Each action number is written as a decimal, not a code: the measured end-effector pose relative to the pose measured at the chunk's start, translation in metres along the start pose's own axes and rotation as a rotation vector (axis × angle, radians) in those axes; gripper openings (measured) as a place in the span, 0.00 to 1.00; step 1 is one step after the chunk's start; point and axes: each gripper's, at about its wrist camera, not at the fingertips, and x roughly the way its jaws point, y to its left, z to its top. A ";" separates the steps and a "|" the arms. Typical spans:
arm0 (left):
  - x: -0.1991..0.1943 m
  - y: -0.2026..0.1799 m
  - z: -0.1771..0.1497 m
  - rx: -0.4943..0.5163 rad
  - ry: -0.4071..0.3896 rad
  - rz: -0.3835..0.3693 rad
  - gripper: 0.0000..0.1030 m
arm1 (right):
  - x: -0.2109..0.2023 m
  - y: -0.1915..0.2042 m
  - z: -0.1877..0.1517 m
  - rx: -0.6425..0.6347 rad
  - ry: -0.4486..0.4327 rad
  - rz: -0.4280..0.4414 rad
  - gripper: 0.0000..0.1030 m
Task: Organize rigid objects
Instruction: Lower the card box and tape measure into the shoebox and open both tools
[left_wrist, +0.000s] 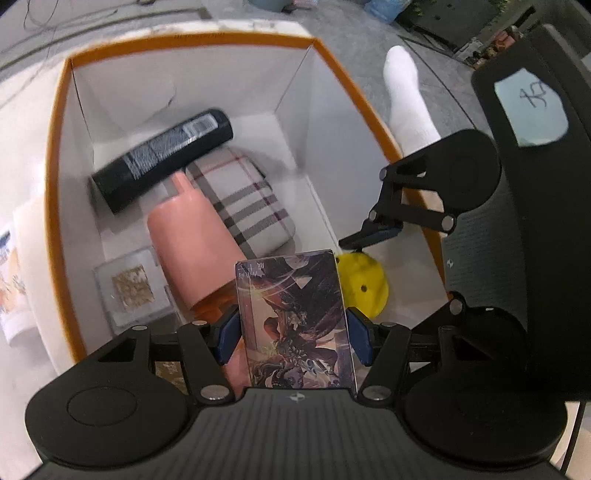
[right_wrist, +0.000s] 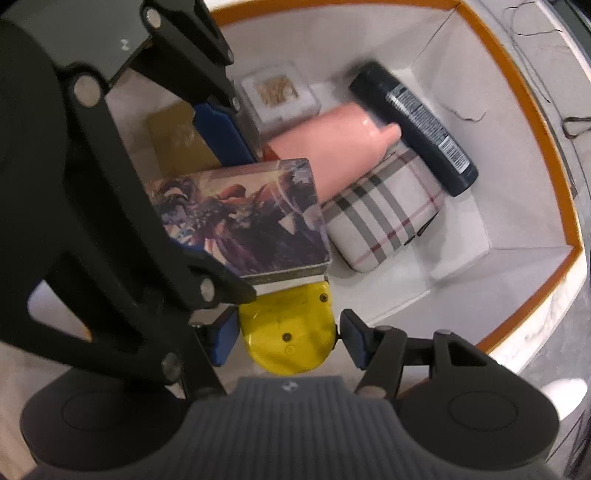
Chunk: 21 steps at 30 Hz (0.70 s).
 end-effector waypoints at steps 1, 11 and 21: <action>0.003 -0.001 0.000 -0.008 0.005 -0.009 0.66 | 0.000 0.001 -0.001 -0.010 0.009 0.006 0.58; 0.021 -0.002 0.000 -0.042 -0.008 0.009 0.66 | 0.015 -0.008 -0.004 -0.033 0.057 0.034 0.57; 0.030 -0.003 0.011 -0.172 -0.026 0.027 0.66 | 0.004 0.001 -0.008 -0.050 0.046 -0.004 0.60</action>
